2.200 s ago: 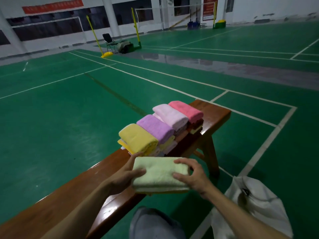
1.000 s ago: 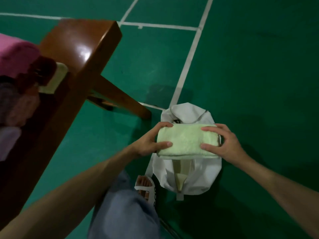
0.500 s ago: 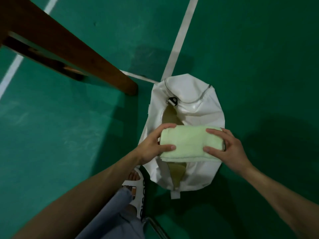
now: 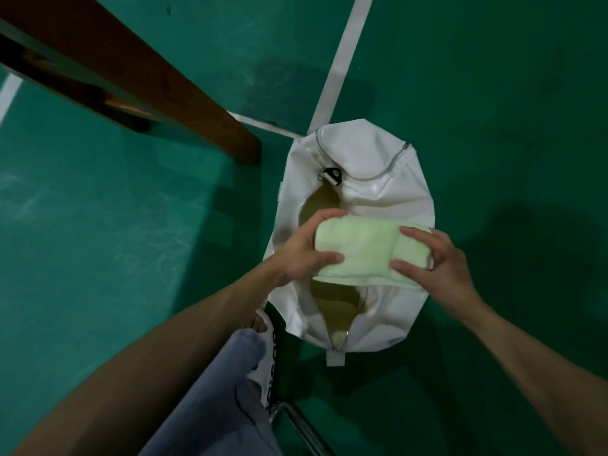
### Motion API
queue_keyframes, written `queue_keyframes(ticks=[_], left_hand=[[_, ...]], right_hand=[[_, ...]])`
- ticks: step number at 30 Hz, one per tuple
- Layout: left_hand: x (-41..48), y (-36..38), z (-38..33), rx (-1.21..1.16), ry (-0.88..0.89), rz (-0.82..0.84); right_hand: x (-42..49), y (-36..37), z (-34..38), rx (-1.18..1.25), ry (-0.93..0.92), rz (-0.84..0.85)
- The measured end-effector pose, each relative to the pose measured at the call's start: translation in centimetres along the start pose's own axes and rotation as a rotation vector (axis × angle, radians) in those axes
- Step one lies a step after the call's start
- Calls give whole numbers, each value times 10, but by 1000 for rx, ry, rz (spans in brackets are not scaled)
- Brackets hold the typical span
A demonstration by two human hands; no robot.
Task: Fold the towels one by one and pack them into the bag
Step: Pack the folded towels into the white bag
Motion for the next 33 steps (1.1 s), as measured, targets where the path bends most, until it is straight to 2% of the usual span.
queue_keyframes(ticks=[5, 11, 14, 19, 23, 27, 29, 33], left_hand=[[-17, -47, 23, 104, -40, -90], [-19, -67, 47, 282, -38, -138], [-16, -73, 54, 320, -29, -144], [-13, -75, 61, 429, -78, -119], [-5, -49, 52, 461, -47, -23], [6, -15, 50, 152, -130, -8], [10, 4, 54, 116, -141, -6], [11, 31, 71, 74, -254, 121]], right_hand=[[4, 55, 14, 104, 10, 70], [10, 96, 8, 101, 55, 88], [13, 115, 5, 92, 11, 115], [10, 131, -12, -61, 33, 258], [2, 104, -34, -192, 47, 320], [5, 61, -37, -190, 65, 216], [9, 42, -42, -240, 68, 197], [8, 37, -55, -395, 69, 363]])
Point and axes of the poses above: each hand's wrist, its own x-axis towards the middle knuckle, its own y-axis out of the palm, z = x × y, the point moved 6 cm from there along x, towards the middle knuckle, and after that the axes turned 1 degree about -x, right-handed, at the moved point
